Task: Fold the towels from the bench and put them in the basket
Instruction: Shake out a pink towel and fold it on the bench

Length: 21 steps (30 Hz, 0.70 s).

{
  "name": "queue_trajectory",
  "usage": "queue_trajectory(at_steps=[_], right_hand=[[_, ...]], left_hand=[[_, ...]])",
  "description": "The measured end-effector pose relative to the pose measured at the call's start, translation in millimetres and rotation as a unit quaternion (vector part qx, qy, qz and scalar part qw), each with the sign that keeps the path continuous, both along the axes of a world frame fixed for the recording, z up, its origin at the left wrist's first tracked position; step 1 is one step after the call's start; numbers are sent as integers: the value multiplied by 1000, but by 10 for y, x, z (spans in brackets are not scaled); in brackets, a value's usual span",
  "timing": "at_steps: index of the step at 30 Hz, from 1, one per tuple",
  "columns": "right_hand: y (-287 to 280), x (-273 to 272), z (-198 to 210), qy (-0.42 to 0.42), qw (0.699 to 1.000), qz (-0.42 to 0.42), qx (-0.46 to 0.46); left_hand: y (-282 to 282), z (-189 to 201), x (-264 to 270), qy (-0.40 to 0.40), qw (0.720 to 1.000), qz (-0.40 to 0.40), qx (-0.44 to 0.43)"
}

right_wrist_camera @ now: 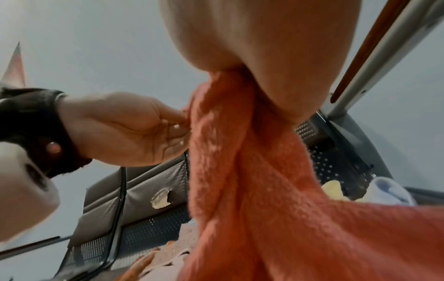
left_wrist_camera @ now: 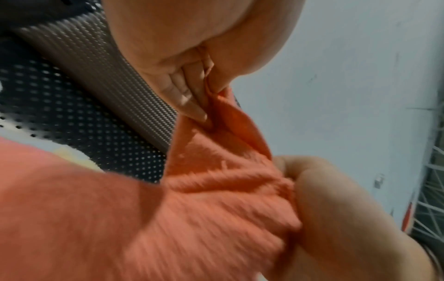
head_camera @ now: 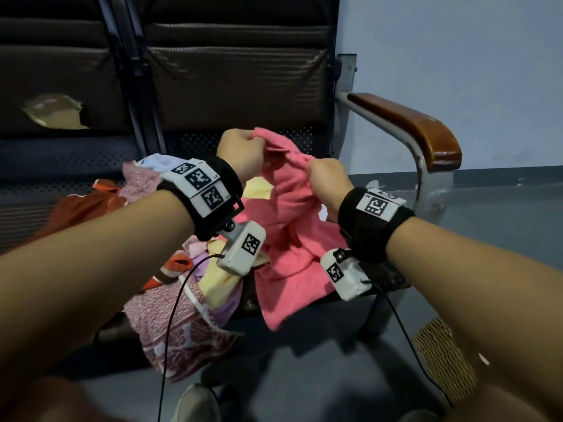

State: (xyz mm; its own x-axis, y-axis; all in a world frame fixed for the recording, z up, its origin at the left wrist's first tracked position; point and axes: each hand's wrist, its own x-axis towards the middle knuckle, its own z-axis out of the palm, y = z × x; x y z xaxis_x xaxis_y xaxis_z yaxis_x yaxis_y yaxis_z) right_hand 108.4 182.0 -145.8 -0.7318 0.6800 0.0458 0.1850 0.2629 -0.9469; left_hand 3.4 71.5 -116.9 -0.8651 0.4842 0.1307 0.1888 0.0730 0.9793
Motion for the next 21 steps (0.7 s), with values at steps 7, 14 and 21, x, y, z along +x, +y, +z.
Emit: queue_trajectory(at_steps=[7, 14, 21], right_hand=[[13, -1, 7, -125, 964, 51, 230], [159, 7, 92, -114, 891, -37, 439], [281, 52, 53, -33, 955, 40, 292]], left_hand=[[-84, -86, -155, -79, 996, 34, 37], [-91, -98, -269, -50, 993, 97, 34], [-144, -185, -374, -51, 993, 98, 30]])
